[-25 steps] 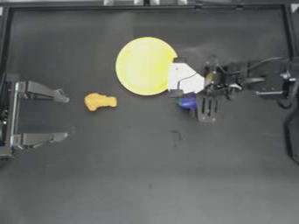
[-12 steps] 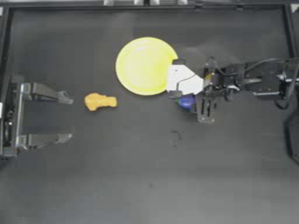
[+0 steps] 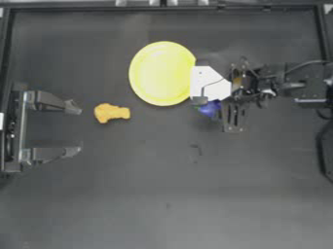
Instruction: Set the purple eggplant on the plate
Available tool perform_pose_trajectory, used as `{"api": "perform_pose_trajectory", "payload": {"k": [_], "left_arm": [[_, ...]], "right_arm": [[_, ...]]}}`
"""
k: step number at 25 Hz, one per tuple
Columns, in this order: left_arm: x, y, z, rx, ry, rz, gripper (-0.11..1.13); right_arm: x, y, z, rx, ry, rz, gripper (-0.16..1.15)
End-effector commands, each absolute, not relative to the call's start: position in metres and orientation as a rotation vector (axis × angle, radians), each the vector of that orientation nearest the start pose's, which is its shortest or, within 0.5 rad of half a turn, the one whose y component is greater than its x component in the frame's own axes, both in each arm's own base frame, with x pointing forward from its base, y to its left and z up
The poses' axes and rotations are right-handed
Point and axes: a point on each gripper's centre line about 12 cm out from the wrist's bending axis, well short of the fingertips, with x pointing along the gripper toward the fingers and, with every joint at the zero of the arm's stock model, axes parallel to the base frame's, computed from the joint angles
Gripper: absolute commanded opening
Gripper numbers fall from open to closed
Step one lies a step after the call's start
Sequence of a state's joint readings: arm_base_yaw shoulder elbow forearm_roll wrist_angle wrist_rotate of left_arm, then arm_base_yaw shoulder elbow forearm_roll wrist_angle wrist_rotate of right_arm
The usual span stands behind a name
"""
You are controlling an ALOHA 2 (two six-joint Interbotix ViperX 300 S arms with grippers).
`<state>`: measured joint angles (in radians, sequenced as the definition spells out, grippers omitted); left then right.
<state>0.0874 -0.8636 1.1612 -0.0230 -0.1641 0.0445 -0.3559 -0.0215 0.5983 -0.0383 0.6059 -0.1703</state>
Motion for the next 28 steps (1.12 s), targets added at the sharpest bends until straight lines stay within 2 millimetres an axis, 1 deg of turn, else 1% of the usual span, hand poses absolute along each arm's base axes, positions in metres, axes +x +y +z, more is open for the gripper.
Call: {"api": "perform_pose_trajectory", "payload": {"k": [1,5,7,9,13,18,23,28], "left_arm": [[0.218,0.02,0.272,0.014,0.117,0.092,1.03],[0.218,0.02,0.272,0.014,0.116,0.092,1.03],[0.218,0.02,0.272,0.012,0.117,0.094,1.03],[0.219,0.02,0.271,0.014,0.121,0.093,1.03],[0.22,0.021,0.27,0.012,0.127,0.095,1.03],[0.221,0.021,0.268,0.011,0.136,0.097,1.03],[0.22,0.024,0.266,0.01,0.139,0.109,1.03],[0.22,0.024,0.265,0.011,0.142,0.11,1.03]], "right_arm": [[0.34,-0.139,0.192,0.017,1.104,-0.231,0.04],[0.355,-0.157,0.211,0.003,1.051,-0.22,0.04],[0.364,-0.168,0.215,-0.002,1.033,-0.209,0.04],[0.376,-0.179,0.216,-0.008,1.023,-0.194,0.04],[0.4,-0.197,0.204,-0.009,1.025,-0.157,0.04],[0.42,-0.216,0.185,-0.007,1.059,-0.122,0.04],[0.427,-0.229,0.171,-0.004,1.081,-0.123,0.04],[0.428,-0.233,0.159,-0.007,1.101,-0.118,0.05]]}}
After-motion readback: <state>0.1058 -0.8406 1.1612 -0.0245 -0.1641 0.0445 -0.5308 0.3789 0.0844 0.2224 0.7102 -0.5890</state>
